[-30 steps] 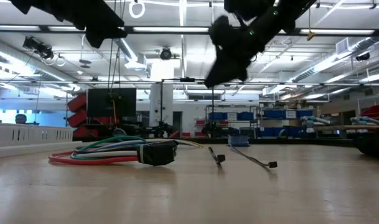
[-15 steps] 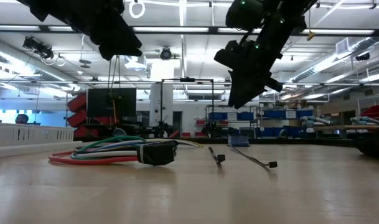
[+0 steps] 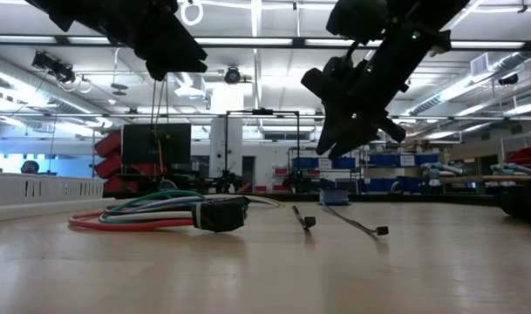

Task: Ziptie cables
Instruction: Wrap the cables together using a ziptie

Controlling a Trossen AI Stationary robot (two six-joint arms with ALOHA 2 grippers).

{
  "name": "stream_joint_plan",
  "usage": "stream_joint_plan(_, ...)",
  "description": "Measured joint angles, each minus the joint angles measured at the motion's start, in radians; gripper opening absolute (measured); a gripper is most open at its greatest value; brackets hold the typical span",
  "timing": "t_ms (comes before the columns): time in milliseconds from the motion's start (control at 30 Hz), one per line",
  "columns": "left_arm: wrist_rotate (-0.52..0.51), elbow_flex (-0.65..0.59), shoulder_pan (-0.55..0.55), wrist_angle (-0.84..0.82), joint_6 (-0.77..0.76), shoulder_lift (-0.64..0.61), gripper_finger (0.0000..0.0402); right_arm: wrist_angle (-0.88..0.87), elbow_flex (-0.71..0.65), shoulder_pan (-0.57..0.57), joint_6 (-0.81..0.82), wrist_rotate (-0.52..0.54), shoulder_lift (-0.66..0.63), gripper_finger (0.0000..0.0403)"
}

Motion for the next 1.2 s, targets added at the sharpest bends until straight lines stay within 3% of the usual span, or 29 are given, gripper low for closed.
stream_joint_plan(133, 0.001, 0.0, 0.0, 0.008, 0.0, 0.0, 0.0173, 0.012, 0.001, 0.01, 0.053, 0.05, 0.035, 0.0148)
stream_joint_plan(233, 0.001, 0.0, 0.0, 0.024, 0.003, 0.0, 0.0173, 0.041, 0.003, 0.01, 0.069, 0.023, 0.114, 0.0157)
stream_joint_plan(367, 0.001, 0.0, 0.0, 0.031, 0.004, 0.0, 0.0172, 0.033, 0.026, 0.025, 0.074, 0.007, 0.188, 0.0152)
stream_joint_plan(667, 0.001, 0.0, 0.0, 0.031, 0.004, 0.0, 0.0172, 0.035, 0.033, 0.043, 0.114, 0.042, 0.201, 0.0134)
stream_joint_plan(967, 0.001, 0.0, 0.0, 0.027, 0.008, 0.0, 0.0172, 0.073, 0.037, 0.045, 0.138, 0.031, 0.305, 0.0126)
stream_joint_plan(1067, 0.001, 0.0, 0.0, 0.028, 0.01, 0.0, 0.0172, 0.047, 0.037, 0.047, 0.144, 0.035, 0.307, 0.0097)
stream_joint_plan(1200, 0.0, 0.0, 0.0, 0.032, 0.019, 0.0, 0.0172, 0.048, 0.037, 0.048, 0.114, 0.027, 0.302, 0.0017)
